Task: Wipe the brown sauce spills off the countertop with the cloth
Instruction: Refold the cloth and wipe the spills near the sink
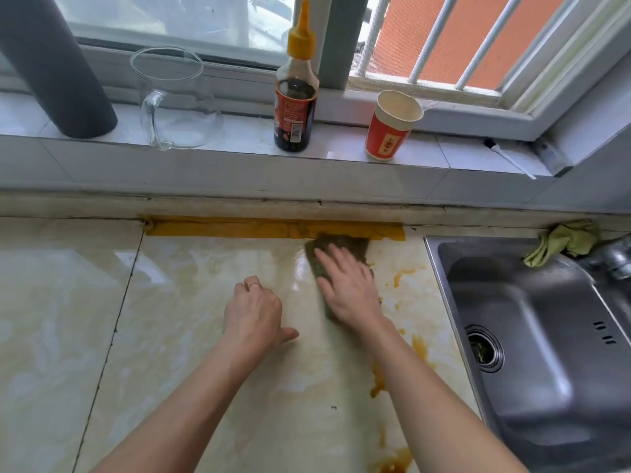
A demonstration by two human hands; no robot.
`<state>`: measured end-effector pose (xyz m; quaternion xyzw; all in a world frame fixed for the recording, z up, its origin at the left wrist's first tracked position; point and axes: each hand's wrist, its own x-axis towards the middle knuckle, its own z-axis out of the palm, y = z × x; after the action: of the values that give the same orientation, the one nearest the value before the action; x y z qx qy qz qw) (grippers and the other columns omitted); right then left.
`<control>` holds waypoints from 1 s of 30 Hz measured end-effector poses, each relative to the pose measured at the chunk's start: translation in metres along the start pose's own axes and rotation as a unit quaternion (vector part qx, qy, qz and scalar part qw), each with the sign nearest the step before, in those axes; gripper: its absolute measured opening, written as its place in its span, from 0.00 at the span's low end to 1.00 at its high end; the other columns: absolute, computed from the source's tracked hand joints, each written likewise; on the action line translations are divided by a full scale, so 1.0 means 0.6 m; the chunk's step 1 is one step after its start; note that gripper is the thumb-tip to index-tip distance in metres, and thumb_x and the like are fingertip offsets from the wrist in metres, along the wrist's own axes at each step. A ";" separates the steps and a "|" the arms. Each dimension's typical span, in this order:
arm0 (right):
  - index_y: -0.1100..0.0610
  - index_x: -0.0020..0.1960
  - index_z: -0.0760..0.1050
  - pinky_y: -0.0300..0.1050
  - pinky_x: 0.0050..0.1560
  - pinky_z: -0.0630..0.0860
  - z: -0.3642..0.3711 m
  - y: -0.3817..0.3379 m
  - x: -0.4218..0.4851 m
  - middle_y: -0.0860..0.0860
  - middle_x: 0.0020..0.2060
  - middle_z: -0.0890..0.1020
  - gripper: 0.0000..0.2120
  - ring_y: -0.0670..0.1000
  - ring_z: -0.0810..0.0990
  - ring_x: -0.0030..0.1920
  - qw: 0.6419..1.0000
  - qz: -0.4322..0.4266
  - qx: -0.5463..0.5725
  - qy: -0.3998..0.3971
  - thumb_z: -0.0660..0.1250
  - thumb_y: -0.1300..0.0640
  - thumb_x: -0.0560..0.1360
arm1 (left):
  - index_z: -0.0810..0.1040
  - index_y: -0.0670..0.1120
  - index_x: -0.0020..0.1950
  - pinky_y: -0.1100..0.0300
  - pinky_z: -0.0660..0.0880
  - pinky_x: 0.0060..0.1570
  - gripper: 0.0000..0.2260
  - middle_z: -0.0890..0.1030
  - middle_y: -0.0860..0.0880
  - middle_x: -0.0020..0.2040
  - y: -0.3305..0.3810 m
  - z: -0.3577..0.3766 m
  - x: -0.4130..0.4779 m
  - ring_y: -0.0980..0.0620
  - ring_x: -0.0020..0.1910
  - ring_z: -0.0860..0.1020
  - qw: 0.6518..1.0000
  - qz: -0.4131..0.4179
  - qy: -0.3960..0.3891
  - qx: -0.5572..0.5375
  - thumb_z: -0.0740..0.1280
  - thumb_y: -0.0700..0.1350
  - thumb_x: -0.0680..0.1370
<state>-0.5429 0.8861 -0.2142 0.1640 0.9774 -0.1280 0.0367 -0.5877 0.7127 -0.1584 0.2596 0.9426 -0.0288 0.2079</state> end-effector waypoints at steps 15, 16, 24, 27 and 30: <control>0.41 0.78 0.49 0.55 0.76 0.44 -0.011 0.051 0.015 0.47 0.79 0.50 0.27 0.49 0.46 0.78 1.000 -0.003 -0.010 -0.016 0.53 0.46 0.82 | 0.60 0.42 0.73 0.53 0.62 0.70 0.31 0.59 0.41 0.75 0.037 0.004 0.009 0.42 0.74 0.58 0.989 0.026 0.093 -0.116 0.64 0.57 0.77; 0.43 0.78 0.50 0.55 0.75 0.45 -0.015 0.065 0.023 0.48 0.79 0.52 0.27 0.50 0.47 0.78 0.999 0.038 -0.002 0.002 0.53 0.46 0.81 | 0.59 0.42 0.73 0.53 0.60 0.71 0.32 0.59 0.41 0.75 0.044 0.002 0.013 0.42 0.74 0.57 0.988 0.033 0.089 -0.120 0.64 0.57 0.77; 0.42 0.78 0.49 0.57 0.76 0.45 0.000 0.030 -0.010 0.48 0.79 0.51 0.27 0.51 0.47 0.78 1.000 -0.018 -0.007 -0.003 0.53 0.47 0.82 | 0.49 0.40 0.77 0.50 0.54 0.74 0.41 0.50 0.40 0.78 0.062 0.021 0.029 0.41 0.77 0.50 0.997 0.032 0.033 -0.058 0.65 0.59 0.75; 0.42 0.78 0.51 0.55 0.75 0.46 -0.016 0.086 0.012 0.47 0.79 0.53 0.27 0.50 0.48 0.78 1.000 -0.024 0.000 -0.006 0.54 0.46 0.81 | 0.50 0.40 0.77 0.49 0.56 0.73 0.42 0.50 0.40 0.77 0.063 0.019 0.033 0.40 0.76 0.51 0.998 0.035 0.024 -0.049 0.67 0.58 0.74; 0.45 0.78 0.52 0.56 0.75 0.48 -0.029 0.126 0.038 0.50 0.78 0.54 0.28 0.52 0.49 0.78 0.997 0.075 0.004 0.025 0.55 0.48 0.81 | 0.51 0.38 0.76 0.49 0.58 0.73 0.42 0.51 0.39 0.77 0.063 0.018 0.037 0.39 0.76 0.51 0.998 0.040 0.012 -0.042 0.68 0.58 0.74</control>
<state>-0.5398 0.9667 -0.2177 0.2400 0.9625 -0.1249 0.0210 -0.5819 0.7540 -0.1750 0.2882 0.9344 0.0222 0.2083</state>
